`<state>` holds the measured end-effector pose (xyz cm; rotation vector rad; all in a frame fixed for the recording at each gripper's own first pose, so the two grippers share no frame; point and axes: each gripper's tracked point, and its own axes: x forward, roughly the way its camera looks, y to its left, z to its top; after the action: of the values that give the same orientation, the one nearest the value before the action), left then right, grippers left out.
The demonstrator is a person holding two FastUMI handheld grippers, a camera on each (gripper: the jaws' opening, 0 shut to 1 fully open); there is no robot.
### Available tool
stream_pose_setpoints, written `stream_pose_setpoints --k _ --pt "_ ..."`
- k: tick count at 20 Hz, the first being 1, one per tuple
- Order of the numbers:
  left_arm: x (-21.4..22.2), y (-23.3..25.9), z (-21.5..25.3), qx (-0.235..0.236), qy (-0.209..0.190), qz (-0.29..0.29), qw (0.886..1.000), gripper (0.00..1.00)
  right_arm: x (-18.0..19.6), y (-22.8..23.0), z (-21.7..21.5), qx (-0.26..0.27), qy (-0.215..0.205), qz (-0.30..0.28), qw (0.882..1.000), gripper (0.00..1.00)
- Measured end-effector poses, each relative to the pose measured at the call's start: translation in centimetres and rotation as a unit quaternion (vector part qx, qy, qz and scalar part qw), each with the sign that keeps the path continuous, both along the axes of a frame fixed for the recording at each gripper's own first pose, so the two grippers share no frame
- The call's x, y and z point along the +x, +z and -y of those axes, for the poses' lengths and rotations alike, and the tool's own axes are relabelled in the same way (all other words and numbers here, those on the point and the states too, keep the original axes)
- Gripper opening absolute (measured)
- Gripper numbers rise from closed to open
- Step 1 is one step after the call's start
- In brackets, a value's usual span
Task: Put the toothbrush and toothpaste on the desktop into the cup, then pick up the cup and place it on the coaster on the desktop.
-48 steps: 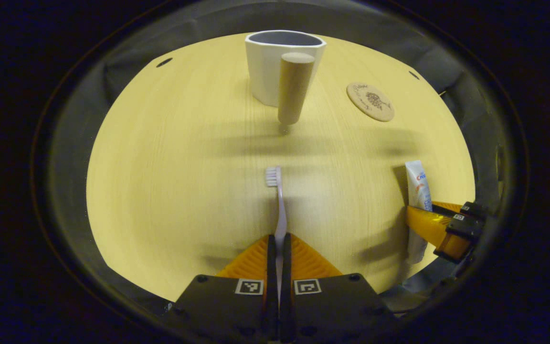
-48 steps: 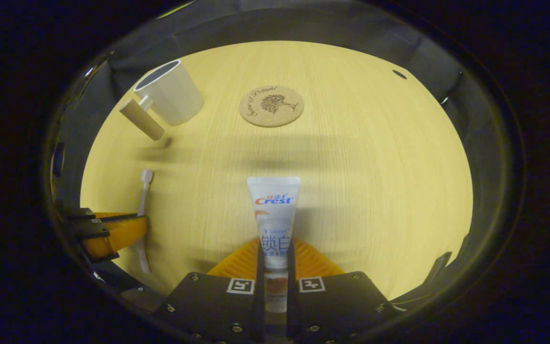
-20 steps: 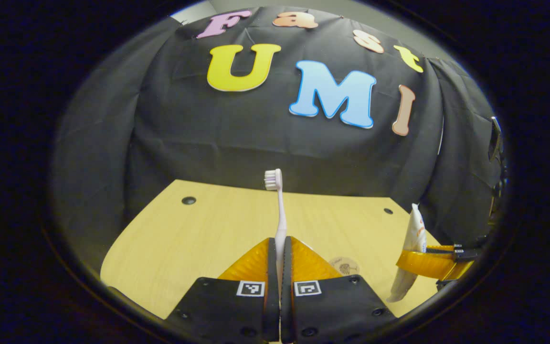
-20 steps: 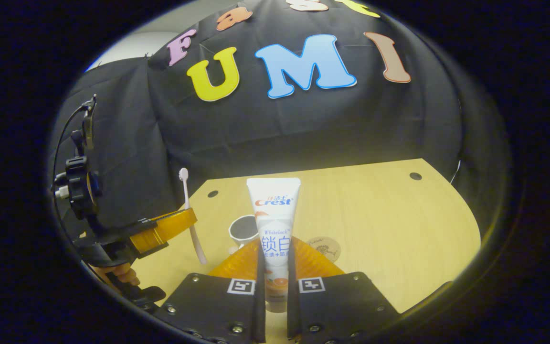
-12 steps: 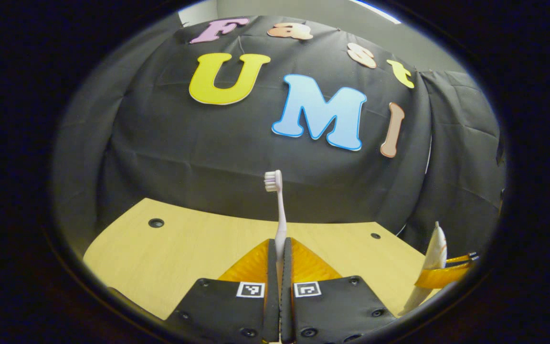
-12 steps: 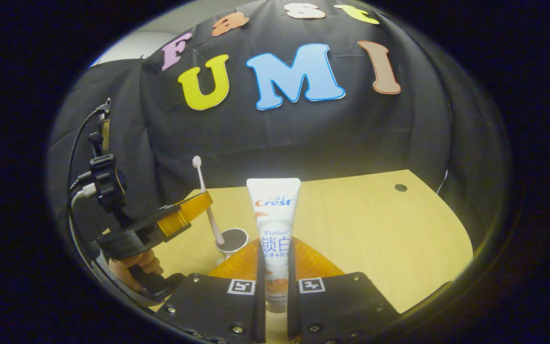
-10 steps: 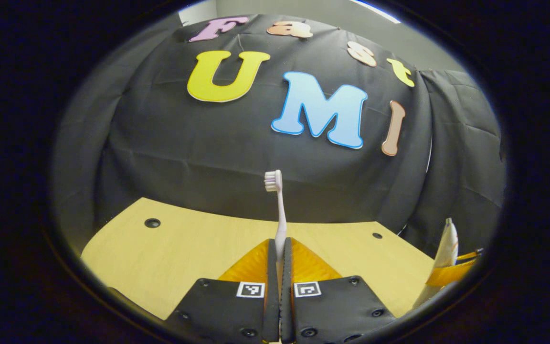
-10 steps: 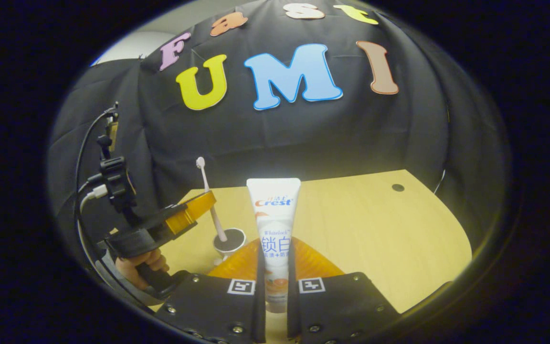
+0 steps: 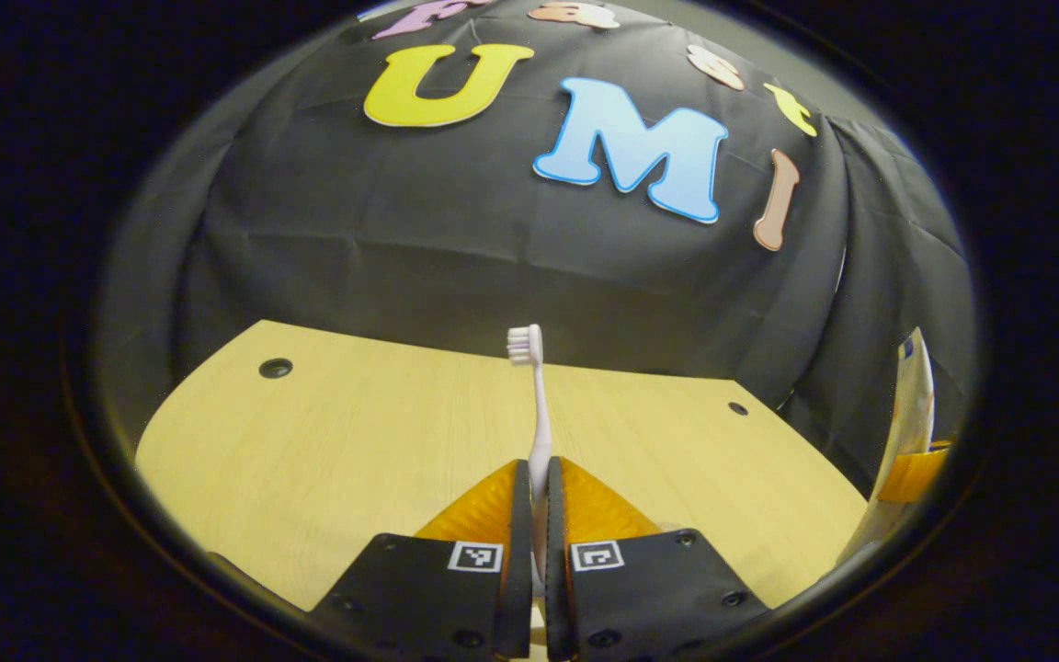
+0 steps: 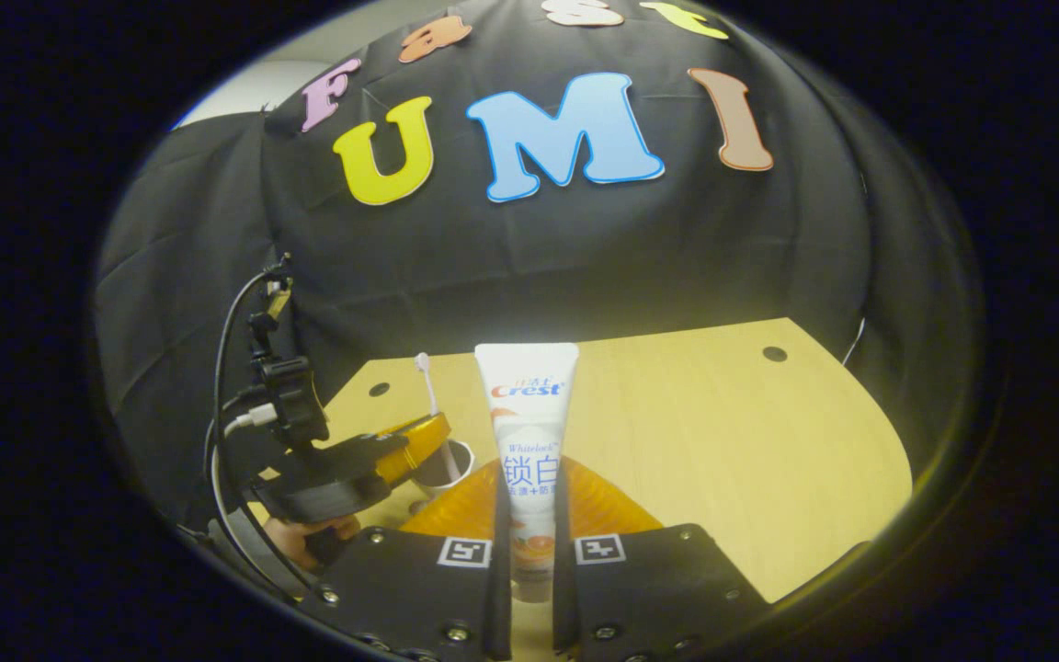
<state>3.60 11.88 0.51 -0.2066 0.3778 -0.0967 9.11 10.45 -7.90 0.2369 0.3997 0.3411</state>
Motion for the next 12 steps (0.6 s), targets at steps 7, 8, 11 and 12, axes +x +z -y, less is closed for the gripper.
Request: stream_pose_setpoints --k 7,8,11,12 --pt "-1.9 -0.5 0.4 -0.001 -0.010 -0.035 0.999 0.34 1.6 0.3 -2.6 -0.011 0.039 0.013 0.999 0.19" --pt "-2.2 -0.2 0.6 -0.001 -0.013 -0.035 0.999 0.42 2.0 0.3 -3.0 -0.010 0.045 0.015 0.999 0.18" --pt "-4.0 1.2 0.9 0.007 -0.018 -0.037 0.999 0.74 3.8 0.9 -4.5 0.000 0.057 0.025 0.998 0.19" --pt "-4.6 1.5 0.7 0.012 -0.014 -0.040 0.999 0.82 4.3 1.1 -4.8 0.002 0.059 0.031 0.998 0.18"
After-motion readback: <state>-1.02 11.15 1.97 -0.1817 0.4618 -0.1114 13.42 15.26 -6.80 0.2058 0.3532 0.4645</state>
